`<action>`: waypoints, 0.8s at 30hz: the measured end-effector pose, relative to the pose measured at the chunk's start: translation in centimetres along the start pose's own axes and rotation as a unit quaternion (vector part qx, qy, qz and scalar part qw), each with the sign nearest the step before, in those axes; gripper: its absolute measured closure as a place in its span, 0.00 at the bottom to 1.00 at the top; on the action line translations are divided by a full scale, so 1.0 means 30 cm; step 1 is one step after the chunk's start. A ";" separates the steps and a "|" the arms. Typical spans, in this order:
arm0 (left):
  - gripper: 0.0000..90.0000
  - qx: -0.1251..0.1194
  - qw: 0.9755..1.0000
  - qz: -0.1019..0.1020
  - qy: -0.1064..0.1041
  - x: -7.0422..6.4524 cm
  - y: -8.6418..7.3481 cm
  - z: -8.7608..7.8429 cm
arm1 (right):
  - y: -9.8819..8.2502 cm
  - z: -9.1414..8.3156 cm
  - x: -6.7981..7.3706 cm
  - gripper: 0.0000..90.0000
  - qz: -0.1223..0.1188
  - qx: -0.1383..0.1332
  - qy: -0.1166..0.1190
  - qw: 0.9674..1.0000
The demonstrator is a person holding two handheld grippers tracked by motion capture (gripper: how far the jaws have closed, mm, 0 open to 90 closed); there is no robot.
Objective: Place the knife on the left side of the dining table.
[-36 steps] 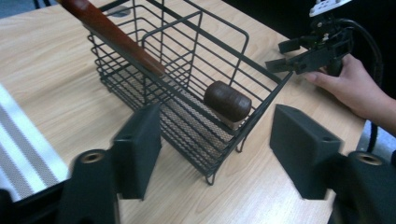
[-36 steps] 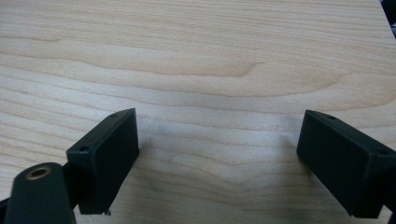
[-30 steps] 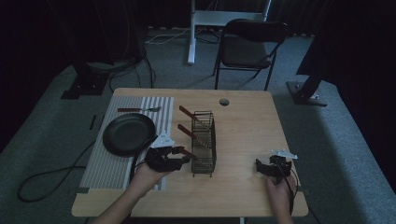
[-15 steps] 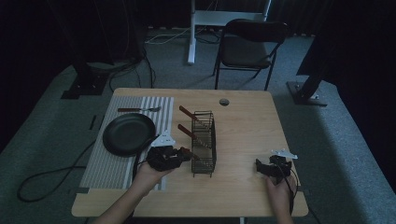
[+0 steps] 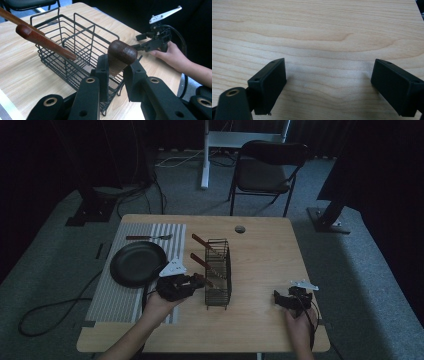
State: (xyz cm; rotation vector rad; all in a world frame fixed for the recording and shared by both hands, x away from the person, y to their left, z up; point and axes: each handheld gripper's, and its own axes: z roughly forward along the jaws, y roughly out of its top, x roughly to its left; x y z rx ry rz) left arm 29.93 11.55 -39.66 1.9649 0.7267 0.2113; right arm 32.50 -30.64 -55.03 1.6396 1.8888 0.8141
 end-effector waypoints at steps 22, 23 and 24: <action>0.85 -0.083 0.996 0.013 0.009 0.028 0.067 -0.321 | 0.000 0.000 0.000 0.13 0.000 0.000 0.000 1.000; 0.85 -0.086 0.996 0.016 0.012 0.027 0.068 -0.338 | 0.000 0.000 0.000 0.13 0.000 0.000 0.000 1.000; 0.85 -0.089 0.996 0.017 0.015 0.028 0.069 -0.355 | 0.000 0.000 0.000 0.13 0.000 0.000 0.000 1.000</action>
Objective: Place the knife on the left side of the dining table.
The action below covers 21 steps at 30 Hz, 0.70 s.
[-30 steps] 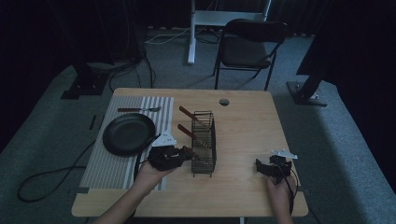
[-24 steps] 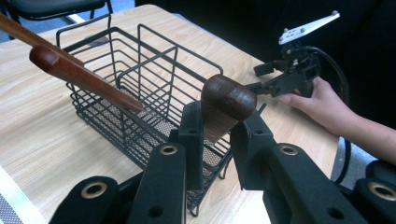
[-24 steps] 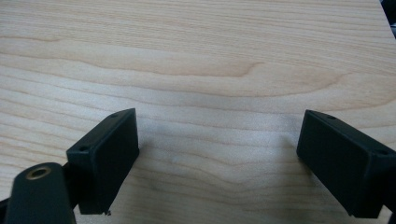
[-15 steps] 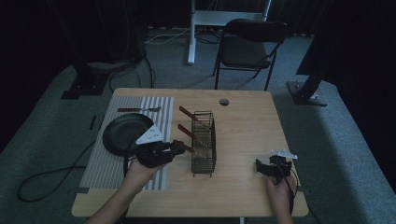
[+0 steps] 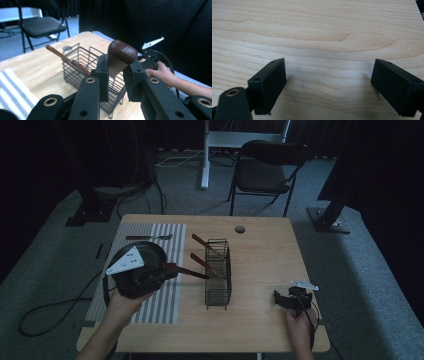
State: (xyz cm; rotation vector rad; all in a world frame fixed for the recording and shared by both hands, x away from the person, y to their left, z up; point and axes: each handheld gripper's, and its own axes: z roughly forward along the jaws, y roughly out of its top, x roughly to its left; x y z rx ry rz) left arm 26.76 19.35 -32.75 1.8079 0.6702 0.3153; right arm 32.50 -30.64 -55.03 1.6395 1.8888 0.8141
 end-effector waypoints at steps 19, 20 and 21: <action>0.85 0.049 0.998 -0.013 0.041 0.128 -0.132 -0.129 | 0.000 0.000 0.000 0.13 0.000 0.000 0.000 1.000; 0.85 0.052 0.998 -0.016 0.041 0.133 -0.143 -0.129 | 0.000 0.000 0.000 0.13 0.000 0.000 0.000 1.000; 0.85 0.057 0.997 -0.016 0.040 0.143 -0.162 -0.129 | 0.000 0.000 0.000 0.13 0.000 0.000 0.000 1.000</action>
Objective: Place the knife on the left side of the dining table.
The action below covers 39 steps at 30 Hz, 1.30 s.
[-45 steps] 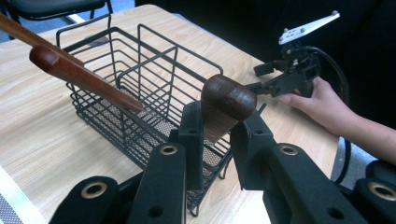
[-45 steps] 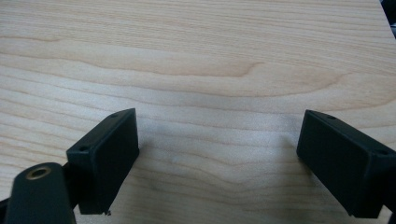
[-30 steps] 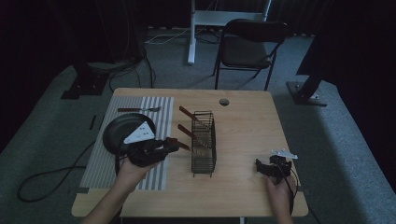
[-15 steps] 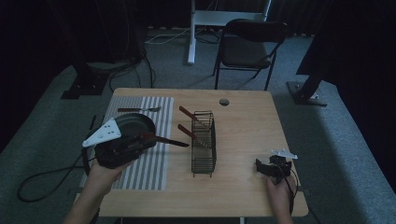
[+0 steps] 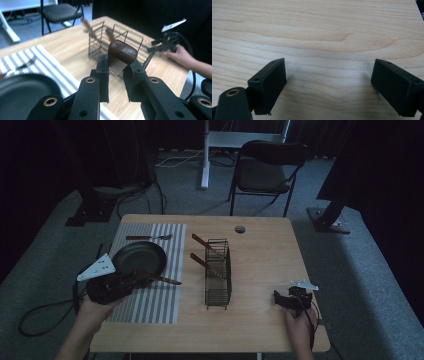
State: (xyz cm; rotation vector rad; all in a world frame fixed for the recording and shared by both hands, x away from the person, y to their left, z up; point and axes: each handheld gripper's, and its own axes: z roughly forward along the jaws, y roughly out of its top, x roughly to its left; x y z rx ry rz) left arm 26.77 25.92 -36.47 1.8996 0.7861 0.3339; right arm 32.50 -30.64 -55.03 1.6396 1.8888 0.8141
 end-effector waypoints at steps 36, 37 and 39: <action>0.85 0.054 0.990 -0.133 0.001 0.205 -0.329 -0.029 | 0.000 0.000 0.001 0.13 0.001 0.000 0.000 1.000; 0.85 0.053 0.989 -0.140 0.001 0.211 -0.338 -0.030 | 0.000 0.000 0.001 0.13 0.001 0.000 0.000 1.000; 0.84 0.053 0.988 -0.148 0.000 0.220 -0.349 -0.032 | 0.000 0.000 0.001 0.13 0.001 0.000 0.000 1.000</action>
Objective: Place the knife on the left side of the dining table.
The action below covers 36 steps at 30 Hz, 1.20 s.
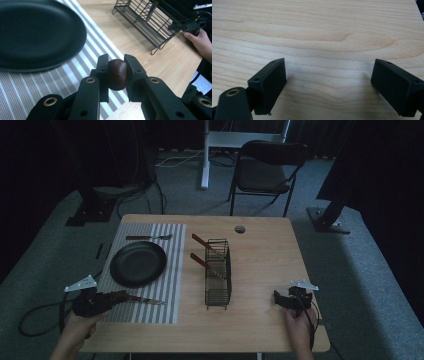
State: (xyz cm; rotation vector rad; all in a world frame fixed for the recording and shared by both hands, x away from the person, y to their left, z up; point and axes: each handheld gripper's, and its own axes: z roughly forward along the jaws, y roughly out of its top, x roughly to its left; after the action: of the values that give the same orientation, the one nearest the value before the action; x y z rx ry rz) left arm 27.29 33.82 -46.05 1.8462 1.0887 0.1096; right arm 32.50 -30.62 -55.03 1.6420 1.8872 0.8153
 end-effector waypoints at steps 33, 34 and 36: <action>0.39 -0.024 0.985 -0.131 0.113 0.160 -0.147 0.128 | 0.000 0.000 0.000 0.13 0.000 0.001 0.000 1.000; 0.36 -0.020 0.984 -0.126 0.122 0.157 -0.147 0.133 | 0.000 0.000 0.000 0.13 0.000 0.001 0.000 1.000; 0.32 -0.005 0.984 -0.119 0.134 0.154 -0.147 0.146 | 0.000 0.000 0.000 0.13 0.000 0.001 0.000 1.000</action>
State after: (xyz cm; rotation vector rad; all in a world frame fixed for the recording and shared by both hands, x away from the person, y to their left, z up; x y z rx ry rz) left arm 29.44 34.79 -53.44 1.7094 1.4852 0.2274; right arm 32.50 -30.62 -55.02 1.6420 1.8885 0.8137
